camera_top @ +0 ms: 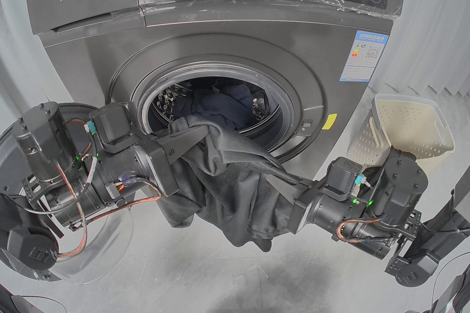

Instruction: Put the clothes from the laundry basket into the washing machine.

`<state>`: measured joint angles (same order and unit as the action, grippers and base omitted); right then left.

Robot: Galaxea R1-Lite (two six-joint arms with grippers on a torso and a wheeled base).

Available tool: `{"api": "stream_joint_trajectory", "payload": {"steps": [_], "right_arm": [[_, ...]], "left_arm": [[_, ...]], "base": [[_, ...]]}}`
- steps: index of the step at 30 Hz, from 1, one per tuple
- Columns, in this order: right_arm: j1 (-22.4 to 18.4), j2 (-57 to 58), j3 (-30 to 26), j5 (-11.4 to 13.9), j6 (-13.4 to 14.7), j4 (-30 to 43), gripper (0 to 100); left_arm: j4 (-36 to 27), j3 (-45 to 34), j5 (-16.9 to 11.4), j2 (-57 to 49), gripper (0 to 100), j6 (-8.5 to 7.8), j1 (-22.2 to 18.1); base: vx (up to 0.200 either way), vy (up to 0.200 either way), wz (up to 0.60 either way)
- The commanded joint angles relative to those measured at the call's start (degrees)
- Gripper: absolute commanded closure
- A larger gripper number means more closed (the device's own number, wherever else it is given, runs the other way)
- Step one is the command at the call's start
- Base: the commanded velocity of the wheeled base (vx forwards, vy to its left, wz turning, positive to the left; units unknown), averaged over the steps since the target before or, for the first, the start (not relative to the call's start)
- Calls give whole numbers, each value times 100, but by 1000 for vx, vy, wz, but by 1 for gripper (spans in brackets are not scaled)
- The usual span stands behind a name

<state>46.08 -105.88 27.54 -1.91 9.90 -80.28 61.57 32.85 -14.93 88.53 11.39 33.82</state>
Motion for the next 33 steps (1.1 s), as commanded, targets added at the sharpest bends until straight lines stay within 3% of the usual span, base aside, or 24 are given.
{"api": "stream_joint_trajectory", "payload": {"steps": [1, 11, 23, 24, 27, 33], "right_arm": [[-38, 410, -223, 42, -6, -32, 100], [-196, 805, 67, 42, 38, -76, 100], [-214, 928, 23, 95, 38, -67, 100], [-205, 928, 41, 95, 38, -76, 100], [-205, 946, 76, 95, 38, -76, 100], [-170, 981, 76, 104, 38, -85, 100]], "left_arm": [[12, -7, 43, 15, 100, 13, -59], [4, -148, 43, 24, 100, 136, -51], [12, -209, 8, 33, 100, 224, -15], [12, -236, -1, 15, 0, 312, 2], [21, -341, -10, -2, 0, 637, 20], [162, -596, 17, 68, 0, 698, -33]], "base": [[0, 0, 0], [0, 0, 0], [0, 0, 0], [0, 0, 0], [0, 0, 0], [0, 0, 0]]}}
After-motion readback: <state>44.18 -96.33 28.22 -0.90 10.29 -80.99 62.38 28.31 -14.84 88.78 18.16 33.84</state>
